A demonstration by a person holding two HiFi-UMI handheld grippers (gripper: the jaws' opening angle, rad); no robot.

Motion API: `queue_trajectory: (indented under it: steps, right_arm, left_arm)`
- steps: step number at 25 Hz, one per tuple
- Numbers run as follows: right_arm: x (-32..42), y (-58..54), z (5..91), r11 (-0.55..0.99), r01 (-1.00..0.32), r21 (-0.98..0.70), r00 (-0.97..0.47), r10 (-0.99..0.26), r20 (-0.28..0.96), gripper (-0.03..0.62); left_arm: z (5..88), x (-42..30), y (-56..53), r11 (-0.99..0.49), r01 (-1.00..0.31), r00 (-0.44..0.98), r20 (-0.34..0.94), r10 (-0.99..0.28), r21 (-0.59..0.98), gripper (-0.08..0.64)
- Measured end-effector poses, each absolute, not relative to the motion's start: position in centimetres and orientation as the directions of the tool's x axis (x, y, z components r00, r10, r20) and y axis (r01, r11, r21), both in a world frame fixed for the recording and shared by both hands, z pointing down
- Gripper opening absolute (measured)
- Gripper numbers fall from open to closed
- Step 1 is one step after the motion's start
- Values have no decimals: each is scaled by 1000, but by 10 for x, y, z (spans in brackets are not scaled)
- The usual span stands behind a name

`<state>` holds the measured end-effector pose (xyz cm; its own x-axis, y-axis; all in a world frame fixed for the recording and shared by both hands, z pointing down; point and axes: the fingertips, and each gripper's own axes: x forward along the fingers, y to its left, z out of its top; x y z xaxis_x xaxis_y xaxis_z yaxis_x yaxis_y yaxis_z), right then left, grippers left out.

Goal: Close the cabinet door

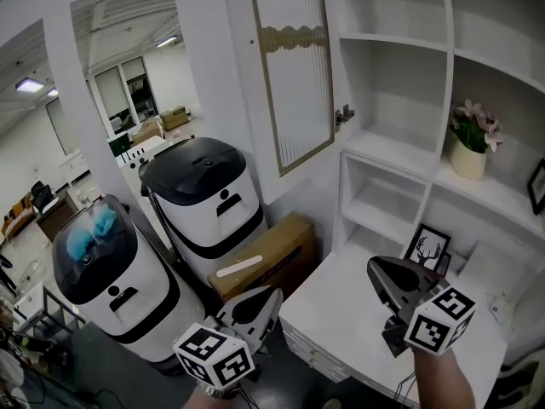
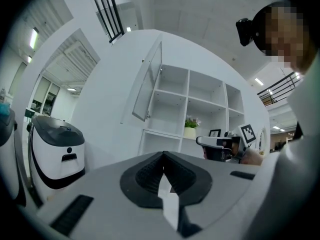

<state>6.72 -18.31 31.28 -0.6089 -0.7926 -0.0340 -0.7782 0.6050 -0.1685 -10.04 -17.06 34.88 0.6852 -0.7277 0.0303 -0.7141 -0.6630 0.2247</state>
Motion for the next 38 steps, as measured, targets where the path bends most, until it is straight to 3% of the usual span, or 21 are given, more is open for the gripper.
queue_trajectory:
  steps: [15, 38]
  right_arm:
    - [101, -224, 300, 673, -717, -179, -670, -737, -89, 5]
    - [66, -313, 300, 616, -763, -195, -613, -785, -82, 5]
  left_arm:
    - [325, -72, -204, -607, -778, 617, 12, -787, 162, 5]
    - [302, -130, -320, -628, -763, 631, -34, -775, 152, 5]
